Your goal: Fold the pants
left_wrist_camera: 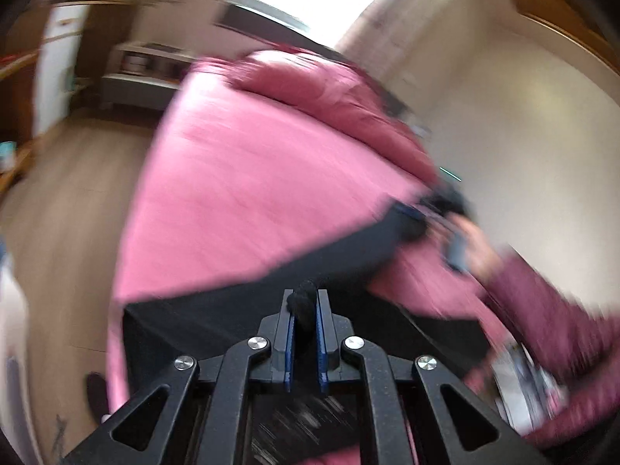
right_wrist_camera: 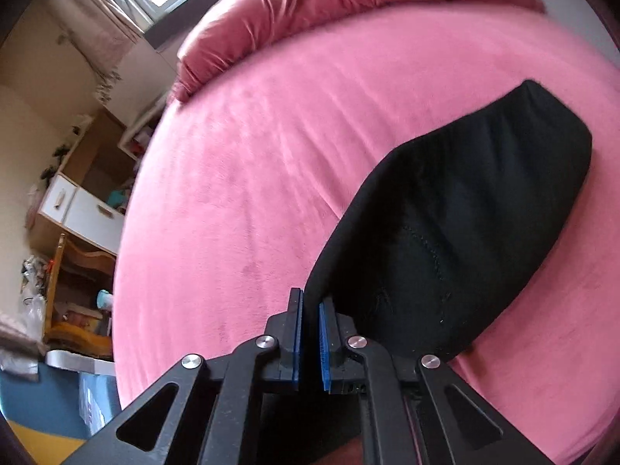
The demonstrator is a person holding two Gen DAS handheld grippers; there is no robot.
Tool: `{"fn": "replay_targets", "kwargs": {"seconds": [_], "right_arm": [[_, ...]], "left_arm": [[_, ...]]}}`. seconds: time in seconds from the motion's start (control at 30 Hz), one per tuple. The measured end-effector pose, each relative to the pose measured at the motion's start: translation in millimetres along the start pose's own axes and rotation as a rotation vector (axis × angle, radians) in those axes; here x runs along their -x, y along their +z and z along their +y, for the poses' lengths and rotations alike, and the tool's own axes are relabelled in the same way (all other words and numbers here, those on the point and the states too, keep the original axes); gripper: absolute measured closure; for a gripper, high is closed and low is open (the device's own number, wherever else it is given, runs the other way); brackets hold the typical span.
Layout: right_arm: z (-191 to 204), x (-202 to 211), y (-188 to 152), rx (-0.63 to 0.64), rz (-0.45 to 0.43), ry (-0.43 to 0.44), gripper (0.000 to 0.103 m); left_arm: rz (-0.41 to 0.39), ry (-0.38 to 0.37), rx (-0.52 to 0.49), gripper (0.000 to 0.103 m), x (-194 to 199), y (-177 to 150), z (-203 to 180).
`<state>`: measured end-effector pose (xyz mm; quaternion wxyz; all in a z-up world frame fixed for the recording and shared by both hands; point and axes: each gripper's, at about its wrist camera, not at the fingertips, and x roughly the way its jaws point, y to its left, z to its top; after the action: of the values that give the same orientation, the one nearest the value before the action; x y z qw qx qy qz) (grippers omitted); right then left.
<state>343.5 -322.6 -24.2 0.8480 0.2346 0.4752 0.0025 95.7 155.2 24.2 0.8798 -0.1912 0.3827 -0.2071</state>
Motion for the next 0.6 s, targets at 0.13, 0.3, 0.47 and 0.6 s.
{"fn": "replay_targets", "kwargs": {"seconds": [0.13, 0.3, 0.47, 0.6], "right_arm": [[-3.2, 36.9, -11.4, 0.002, -0.053, 0.094, 0.095], [-10.3, 94.6, -48.5, 0.04, -0.126, 0.206, 0.095], [-25.7, 138.2, -92.5, 0.049, -0.165, 0.278, 0.095], [-30.8, 161.3, -135.3, 0.099, -0.148, 0.32, 0.095]], "left_arm": [[-0.113, 0.115, 0.082, 0.095, -9.1, 56.7, 30.8], [-0.131, 0.173, 0.065, 0.095, -16.0, 90.8, 36.8], [-0.127, 0.24, -0.013, 0.095, -19.0, 100.7, 23.5], [-0.13, 0.251, -0.04, 0.095, -8.5, 86.0, 16.7]]}}
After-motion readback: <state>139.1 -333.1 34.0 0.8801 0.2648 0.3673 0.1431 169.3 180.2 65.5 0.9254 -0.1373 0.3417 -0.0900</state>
